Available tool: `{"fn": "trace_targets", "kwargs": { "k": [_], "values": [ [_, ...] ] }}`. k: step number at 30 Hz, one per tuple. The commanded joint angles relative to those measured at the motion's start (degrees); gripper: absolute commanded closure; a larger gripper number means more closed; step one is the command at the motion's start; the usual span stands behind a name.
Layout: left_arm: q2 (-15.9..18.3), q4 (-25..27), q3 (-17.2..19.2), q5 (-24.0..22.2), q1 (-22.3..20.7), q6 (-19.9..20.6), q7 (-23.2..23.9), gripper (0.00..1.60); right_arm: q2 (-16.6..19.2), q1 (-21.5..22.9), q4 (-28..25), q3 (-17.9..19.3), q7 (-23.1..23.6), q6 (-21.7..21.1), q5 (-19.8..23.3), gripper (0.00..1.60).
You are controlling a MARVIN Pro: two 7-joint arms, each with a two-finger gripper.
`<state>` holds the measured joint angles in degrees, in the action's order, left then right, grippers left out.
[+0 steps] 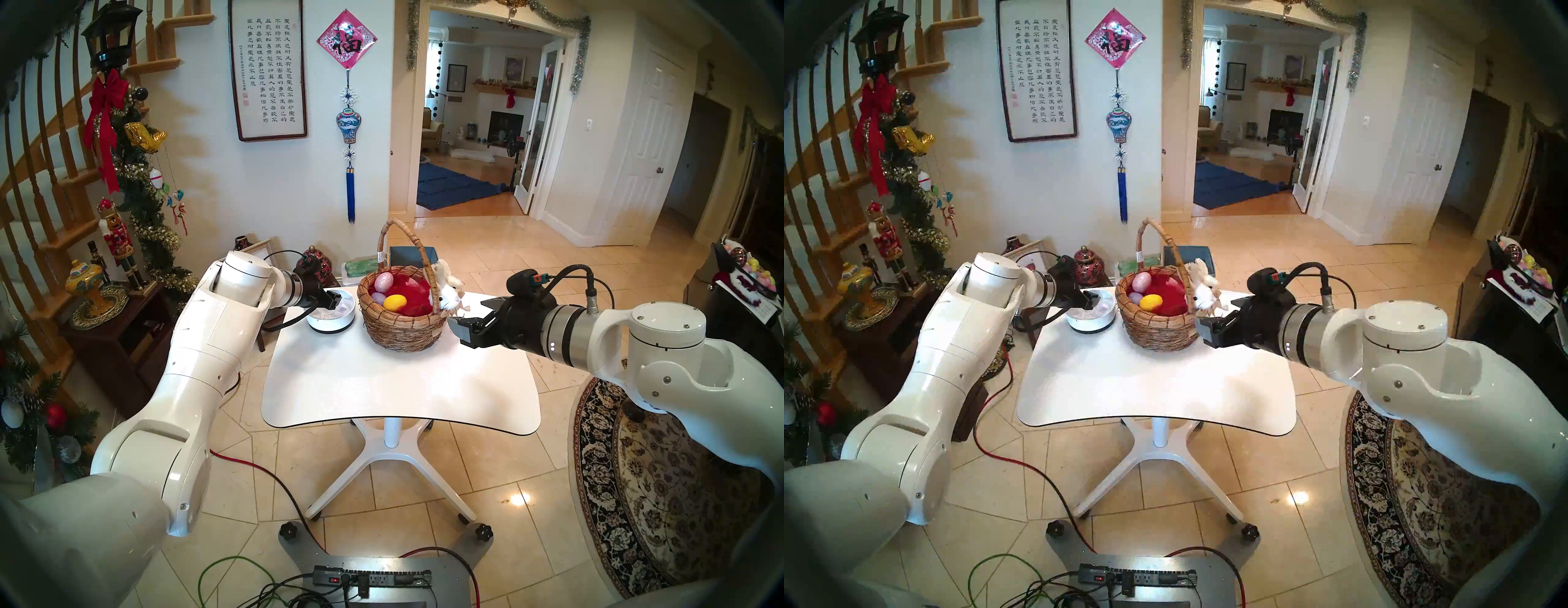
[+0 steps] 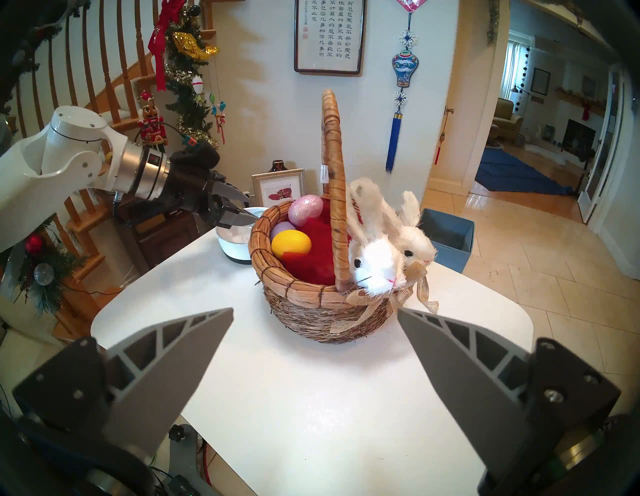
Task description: Put easter egg into basket
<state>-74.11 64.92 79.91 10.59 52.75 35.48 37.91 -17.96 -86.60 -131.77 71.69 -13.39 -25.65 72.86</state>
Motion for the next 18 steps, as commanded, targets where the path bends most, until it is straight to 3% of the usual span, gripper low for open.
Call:
{"fn": "trace_targets", "kwargs": {
  "k": [1,18],
  "values": [
    [0.13,-0.5,-0.01,0.03,-2.46,-1.42,0.26,0.25,-0.05,0.58,-0.03,0.49,-0.02,0.18,-0.1,0.0],
    [0.75,-3.38,-2.6,1.82,-3.81,-2.84,1.84,0.24,-0.05,0.58,-0.03,0.49,-0.02,0.18,-0.1,0.0]
  ]
}}
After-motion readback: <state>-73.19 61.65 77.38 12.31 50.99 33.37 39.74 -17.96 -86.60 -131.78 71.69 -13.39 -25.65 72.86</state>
